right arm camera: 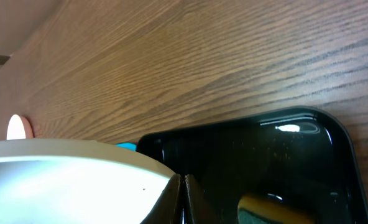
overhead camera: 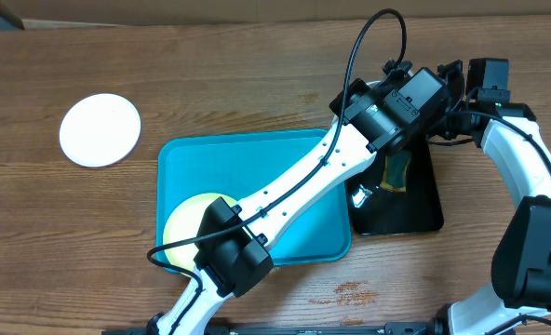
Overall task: Clean dirty plates on tray and stack at the side
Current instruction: 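Lift the white plate with the left gripper and hold it up, then swing the white plate left and stack it on the first white plate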
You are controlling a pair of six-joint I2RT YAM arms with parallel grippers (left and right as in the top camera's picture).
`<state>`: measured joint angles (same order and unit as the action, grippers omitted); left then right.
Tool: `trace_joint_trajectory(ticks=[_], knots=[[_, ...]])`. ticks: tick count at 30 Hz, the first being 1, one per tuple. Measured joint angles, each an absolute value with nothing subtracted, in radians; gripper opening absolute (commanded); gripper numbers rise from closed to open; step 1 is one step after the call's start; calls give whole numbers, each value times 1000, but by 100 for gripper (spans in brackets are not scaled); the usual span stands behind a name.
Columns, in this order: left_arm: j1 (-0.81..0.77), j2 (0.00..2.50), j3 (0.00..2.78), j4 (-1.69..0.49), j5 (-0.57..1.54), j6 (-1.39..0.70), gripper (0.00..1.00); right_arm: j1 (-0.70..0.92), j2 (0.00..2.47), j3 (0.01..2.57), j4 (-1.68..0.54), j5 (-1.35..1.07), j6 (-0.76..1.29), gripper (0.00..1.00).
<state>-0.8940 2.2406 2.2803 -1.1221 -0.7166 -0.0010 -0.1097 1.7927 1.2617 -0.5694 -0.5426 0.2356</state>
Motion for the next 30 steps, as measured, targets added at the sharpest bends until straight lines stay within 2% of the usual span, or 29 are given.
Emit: trace_joint_trajectory(ticks=[10,13,17,23,27,30], knots=[[-882,2241,2280,-1122,-714,-1,4,-110,1793,1258,-666,-538,236,5],[-875,2241,2280,-1122,-714,-1,4,-110,1793,1256,-694,-538,237,12],[-868,2241,2280,-1132,-711,-9,4,-112,1793,1256,-725,-535,245,31],[-820,2241,2280,-1184,-622,-66,4,-139,1793,1254,-821,-545,241,43],[-710,2236,2280,-1215,-479,-126,4,-154,1793,1254,-873,-544,233,55],[-570,2215,2280,-1232,-342,-176,4,-154,1793,1254,-915,-544,224,58]])
